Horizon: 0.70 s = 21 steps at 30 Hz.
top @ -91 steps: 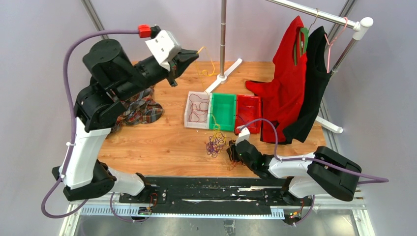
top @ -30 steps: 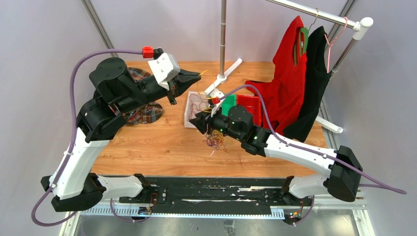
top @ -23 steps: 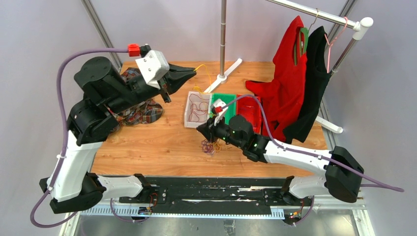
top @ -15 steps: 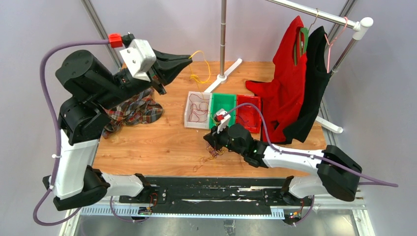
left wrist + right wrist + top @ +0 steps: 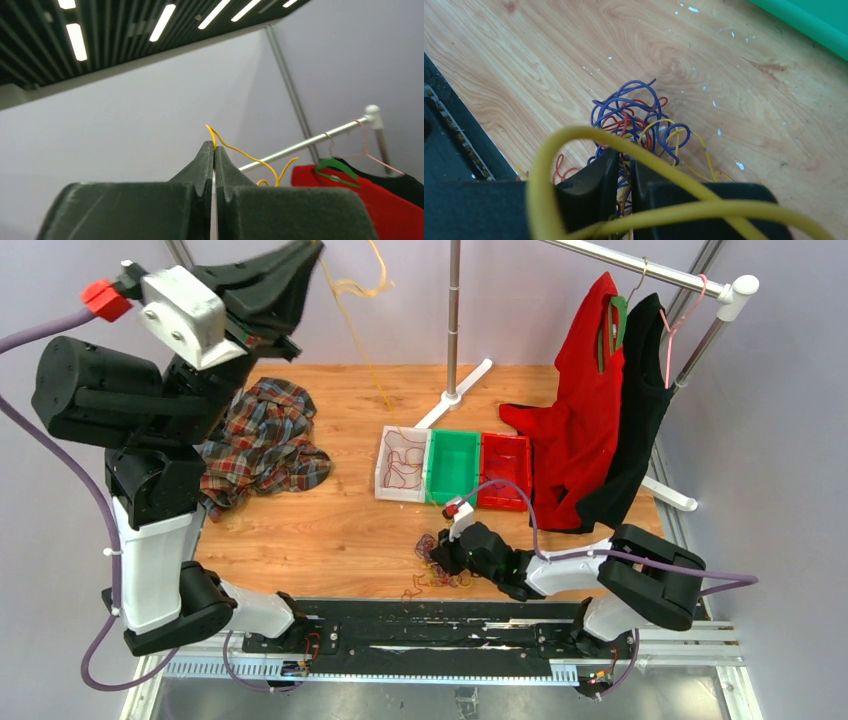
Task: Untangle the cables
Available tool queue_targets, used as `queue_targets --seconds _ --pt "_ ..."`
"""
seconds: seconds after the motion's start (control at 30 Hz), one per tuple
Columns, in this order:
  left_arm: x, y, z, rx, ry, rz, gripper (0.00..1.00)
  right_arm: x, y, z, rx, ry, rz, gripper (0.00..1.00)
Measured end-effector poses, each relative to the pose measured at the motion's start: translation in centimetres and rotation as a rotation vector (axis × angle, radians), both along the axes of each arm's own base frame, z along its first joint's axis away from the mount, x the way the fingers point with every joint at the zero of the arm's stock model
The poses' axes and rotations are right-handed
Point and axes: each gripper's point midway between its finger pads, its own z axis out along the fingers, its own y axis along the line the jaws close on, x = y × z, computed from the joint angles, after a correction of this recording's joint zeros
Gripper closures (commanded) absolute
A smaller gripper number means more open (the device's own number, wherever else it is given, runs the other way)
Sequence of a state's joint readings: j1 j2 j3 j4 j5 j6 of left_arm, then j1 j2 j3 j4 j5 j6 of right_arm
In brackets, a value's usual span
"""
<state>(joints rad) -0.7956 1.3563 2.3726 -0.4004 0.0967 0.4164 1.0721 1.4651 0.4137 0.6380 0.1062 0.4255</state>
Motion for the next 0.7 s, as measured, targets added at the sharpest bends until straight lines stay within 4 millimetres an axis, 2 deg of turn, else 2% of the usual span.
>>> queue_targets --seconds 0.13,0.23,0.37,0.43,0.53,0.7 --pt "0.0 2.5 3.6 -0.115 -0.139 0.124 1.0 -0.3 -0.2 -0.4 0.012 -0.006 -0.016 0.84" --pt "-0.4 4.7 7.0 -0.225 -0.269 0.226 1.0 -0.3 -0.4 -0.5 0.012 -0.007 -0.031 0.8" --pt "-2.9 8.0 11.8 -0.382 -0.506 0.357 0.99 -0.4 -0.7 -0.8 0.006 -0.009 -0.039 0.76" --pt "-4.3 9.0 13.0 -0.424 -0.599 0.395 1.0 -0.5 -0.6 -0.8 0.007 -0.009 -0.038 0.76" --pt "-4.9 8.8 12.8 -0.409 -0.65 0.409 1.0 -0.6 -0.6 -0.8 0.007 -0.012 -0.04 0.74" --pt "-3.5 6.5 8.7 -0.275 -0.592 0.367 1.0 -0.6 -1.0 -0.3 -0.006 -0.012 -0.048 0.61"
